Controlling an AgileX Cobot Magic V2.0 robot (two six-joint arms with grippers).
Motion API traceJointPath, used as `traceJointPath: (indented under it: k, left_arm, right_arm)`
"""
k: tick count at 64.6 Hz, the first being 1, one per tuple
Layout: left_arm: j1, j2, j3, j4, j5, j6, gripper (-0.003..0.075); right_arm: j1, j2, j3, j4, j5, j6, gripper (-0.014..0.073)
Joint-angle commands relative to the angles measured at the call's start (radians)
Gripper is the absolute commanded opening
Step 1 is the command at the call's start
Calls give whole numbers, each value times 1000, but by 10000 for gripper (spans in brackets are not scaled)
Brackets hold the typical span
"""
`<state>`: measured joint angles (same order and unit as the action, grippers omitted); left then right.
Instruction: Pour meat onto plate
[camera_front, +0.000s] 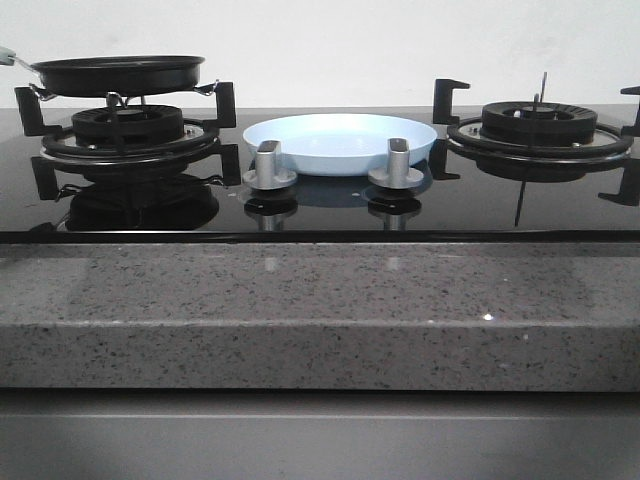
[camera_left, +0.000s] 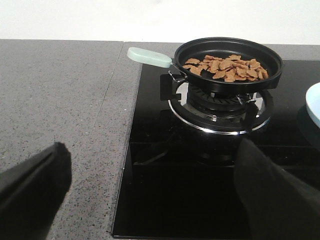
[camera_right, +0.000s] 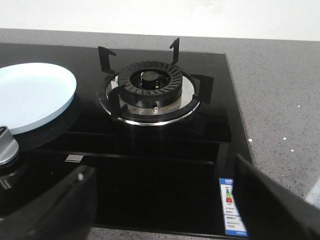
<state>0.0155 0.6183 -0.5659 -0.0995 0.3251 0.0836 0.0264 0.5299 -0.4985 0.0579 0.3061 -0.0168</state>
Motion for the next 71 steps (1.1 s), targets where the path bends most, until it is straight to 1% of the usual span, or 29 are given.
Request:
traceJointPath:
  k: [1, 16, 23, 32, 40, 56, 61, 71]
  left_arm:
    - [-4, 4, -27, -10, -90, -11, 645]
    - [-4, 4, -25, -10, -90, -11, 554]
    - [-4, 4, -25, -10, -90, -11, 521]
    - [-4, 4, -25, -10, -90, -11, 476]
    - [-4, 4, -25, -10, -88, -11, 459]
    - [-4, 4, -25, -10, -88, -11, 458]
    - [-4, 4, -25, -10, -88, -11, 458]
    - [-4, 4, -25, -10, -88, -11, 458]
  right_arm:
    - [-5, 8, -32, -6, -88, 0, 646]
    - [-5, 17, -37, 6, -108, 0, 644]
    - [-5, 93, -85, 36, -90, 0, 644]
    - [-4, 273, -230, 39, -28, 0, 644]
    - [21, 454, -384, 56, 68, 0, 644]
    - [128, 782, -695, 56, 243, 0, 644]
    - [150, 877, -789, 56, 306, -1, 641]
    - [185, 1067, -1032, 56, 448, -6, 639]
